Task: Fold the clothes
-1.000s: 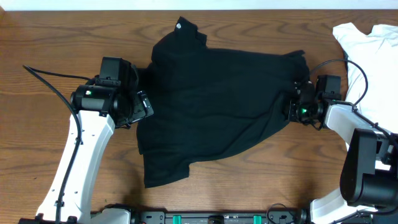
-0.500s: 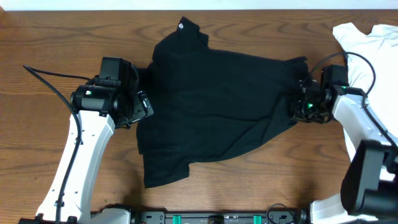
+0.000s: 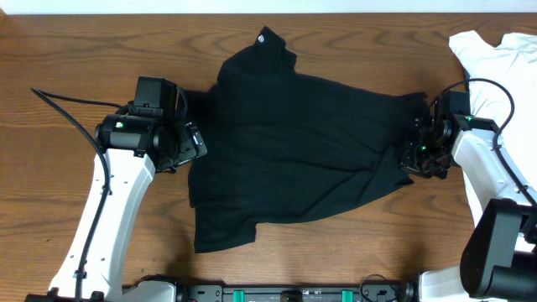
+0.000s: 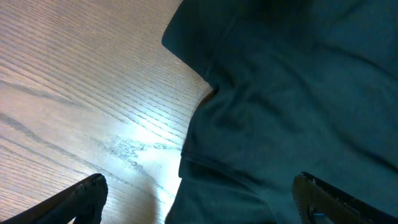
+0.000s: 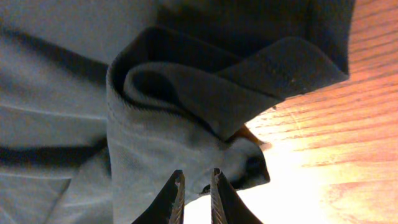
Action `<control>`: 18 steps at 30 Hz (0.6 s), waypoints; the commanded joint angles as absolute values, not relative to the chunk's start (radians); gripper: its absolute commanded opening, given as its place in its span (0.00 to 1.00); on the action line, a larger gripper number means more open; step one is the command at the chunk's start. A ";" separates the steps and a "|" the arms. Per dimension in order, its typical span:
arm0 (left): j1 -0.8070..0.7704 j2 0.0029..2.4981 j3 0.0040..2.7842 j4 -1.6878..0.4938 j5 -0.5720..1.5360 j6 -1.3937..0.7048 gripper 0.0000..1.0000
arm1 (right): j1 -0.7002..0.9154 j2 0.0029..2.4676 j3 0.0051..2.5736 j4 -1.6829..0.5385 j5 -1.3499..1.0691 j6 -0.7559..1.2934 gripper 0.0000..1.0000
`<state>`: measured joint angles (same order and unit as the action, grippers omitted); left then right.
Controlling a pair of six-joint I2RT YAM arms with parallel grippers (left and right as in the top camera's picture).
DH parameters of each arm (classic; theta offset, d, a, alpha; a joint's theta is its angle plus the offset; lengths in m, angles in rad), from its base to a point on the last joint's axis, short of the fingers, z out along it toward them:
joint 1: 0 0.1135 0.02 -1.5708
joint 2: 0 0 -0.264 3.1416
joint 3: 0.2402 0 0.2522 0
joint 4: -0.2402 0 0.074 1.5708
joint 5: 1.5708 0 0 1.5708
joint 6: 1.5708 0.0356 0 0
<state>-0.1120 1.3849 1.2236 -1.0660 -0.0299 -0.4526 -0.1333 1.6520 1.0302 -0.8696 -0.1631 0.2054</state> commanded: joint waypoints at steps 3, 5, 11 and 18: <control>-0.112 1.386 1.228 -1.068 -0.039 -0.465 0.96 | -0.130 1.642 1.028 -0.886 -0.145 0.224 0.13; -0.112 1.386 1.228 -1.067 -0.039 -0.465 0.96 | -0.131 1.642 1.028 -0.879 -0.126 0.224 0.12; -0.112 1.386 1.228 -1.062 -0.038 -0.465 0.96 | -0.139 1.642 1.070 -0.782 -0.202 0.205 0.11; -0.112 1.386 1.228 -1.048 -0.038 -0.466 0.96 | -0.141 1.650 1.263 -0.789 -0.133 0.223 0.10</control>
<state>-0.1123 1.3849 1.2232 -1.0519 -0.0303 -0.4526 -0.1368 1.6524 1.1919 -0.7898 -0.1665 0.2092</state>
